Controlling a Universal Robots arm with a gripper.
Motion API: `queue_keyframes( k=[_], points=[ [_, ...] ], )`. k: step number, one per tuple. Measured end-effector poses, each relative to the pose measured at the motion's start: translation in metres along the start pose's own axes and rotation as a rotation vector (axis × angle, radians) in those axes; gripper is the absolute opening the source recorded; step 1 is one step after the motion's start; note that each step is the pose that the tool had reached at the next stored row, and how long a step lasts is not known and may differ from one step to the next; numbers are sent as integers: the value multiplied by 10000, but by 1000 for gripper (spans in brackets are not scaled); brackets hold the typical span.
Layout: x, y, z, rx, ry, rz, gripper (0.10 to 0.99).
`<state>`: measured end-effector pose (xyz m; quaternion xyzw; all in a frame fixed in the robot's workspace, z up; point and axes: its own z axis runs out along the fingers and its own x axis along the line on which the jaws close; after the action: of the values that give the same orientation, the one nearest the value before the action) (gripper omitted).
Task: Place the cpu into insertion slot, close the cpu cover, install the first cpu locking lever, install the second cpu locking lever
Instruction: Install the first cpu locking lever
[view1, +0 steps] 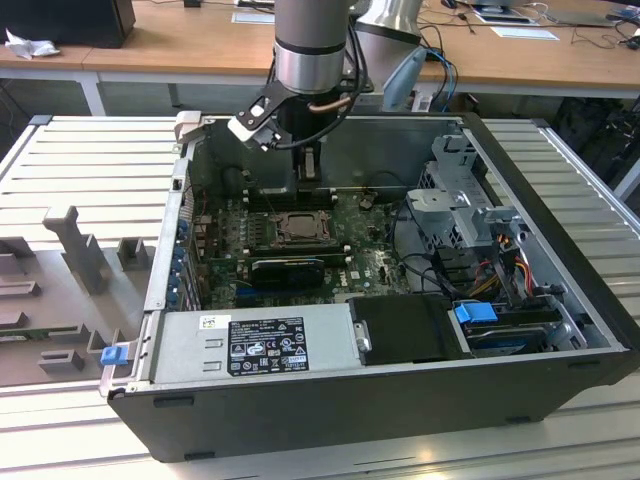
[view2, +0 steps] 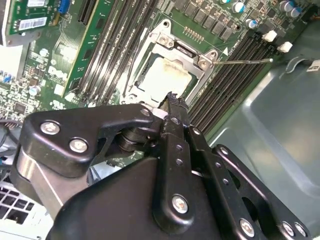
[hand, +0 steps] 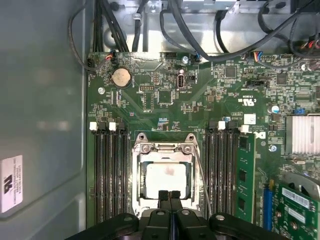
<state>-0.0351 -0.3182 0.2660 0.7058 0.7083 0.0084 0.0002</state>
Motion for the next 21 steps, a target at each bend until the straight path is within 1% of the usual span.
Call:
queue_keyframes(
  k=[3, 4, 7, 8, 10, 12, 15, 21],
  points=[
    [3, 1, -65, 0, -52, -1, 106],
    [5, 1, -101, 0, -90, 0, 106],
    [6, 2, -146, 1, -142, -2, 106],
    [6, 2, -145, 0, -140, -37, 106],
    [6, 2, -145, 2, -138, -332, 106],
    [6, 2, -146, 4, -131, -861, 106],
    [6, 2, -146, 3, -130, -1046, 106],
    [6, 2, -146, 5, -123, -1586, 106]
  ],
)
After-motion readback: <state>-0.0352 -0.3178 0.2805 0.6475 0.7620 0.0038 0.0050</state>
